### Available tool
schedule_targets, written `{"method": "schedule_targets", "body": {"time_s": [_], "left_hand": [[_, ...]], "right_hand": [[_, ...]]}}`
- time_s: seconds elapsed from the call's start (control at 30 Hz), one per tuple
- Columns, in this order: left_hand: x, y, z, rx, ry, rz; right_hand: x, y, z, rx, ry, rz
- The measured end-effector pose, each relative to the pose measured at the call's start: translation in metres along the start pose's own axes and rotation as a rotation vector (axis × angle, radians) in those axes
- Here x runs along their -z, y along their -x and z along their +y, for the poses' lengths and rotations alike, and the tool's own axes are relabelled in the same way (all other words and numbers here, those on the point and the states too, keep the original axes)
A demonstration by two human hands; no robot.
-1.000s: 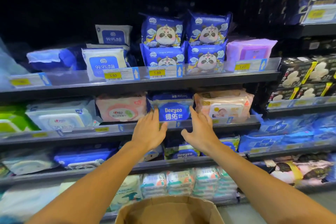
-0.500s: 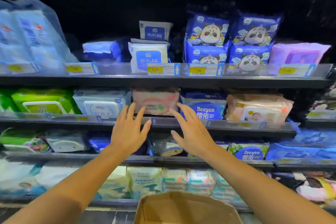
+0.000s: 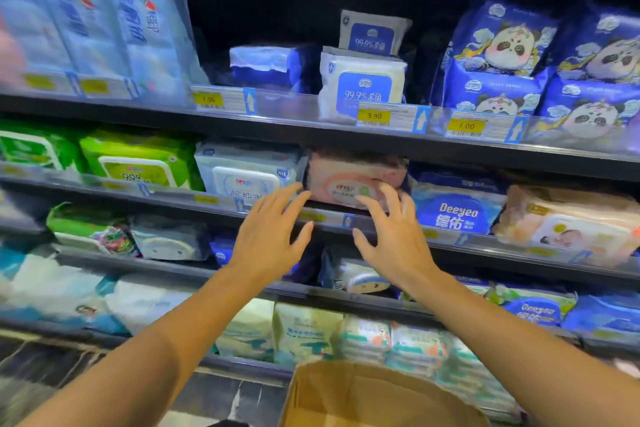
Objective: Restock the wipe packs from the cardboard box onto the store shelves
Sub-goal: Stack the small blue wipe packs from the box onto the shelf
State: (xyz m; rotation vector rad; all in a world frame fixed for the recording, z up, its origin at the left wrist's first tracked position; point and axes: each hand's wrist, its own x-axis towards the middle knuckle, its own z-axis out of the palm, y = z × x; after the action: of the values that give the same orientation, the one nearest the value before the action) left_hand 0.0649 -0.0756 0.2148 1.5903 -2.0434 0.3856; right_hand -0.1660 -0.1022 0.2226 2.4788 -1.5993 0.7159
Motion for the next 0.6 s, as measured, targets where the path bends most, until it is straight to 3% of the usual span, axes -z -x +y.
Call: {"method": "schedule_targets", "body": {"time_s": [0.07,0.13,0.2,0.3,0.43,0.6], "left_hand": [[0.008,0.014,-0.024,-0.008,-0.019,0.105],[0.014,0.023,-0.048,0.092,-0.065,0.101],[0.017,0.026,-0.067,0.202,-0.119,0.027],[0.014,0.026,-0.078,0.197,-0.166,-0.060],[0.010,0.020,-0.086,0.178,-0.127,-0.056],[0.011,0.012,-0.099,0.127,-0.117,-0.095]], "right_hand": [[-0.009,-0.001,-0.013,-0.057,-0.016,-0.066],[-0.011,-0.003,-0.026,-0.062,-0.039,-0.037],[-0.013,-0.005,-0.040,0.140,0.008,0.063],[-0.018,-0.017,-0.067,0.352,-0.093,-0.049],[-0.026,-0.046,-0.095,0.192,-0.149,-0.165],[-0.041,-0.056,-0.096,0.187,-0.118,-0.169]]}}
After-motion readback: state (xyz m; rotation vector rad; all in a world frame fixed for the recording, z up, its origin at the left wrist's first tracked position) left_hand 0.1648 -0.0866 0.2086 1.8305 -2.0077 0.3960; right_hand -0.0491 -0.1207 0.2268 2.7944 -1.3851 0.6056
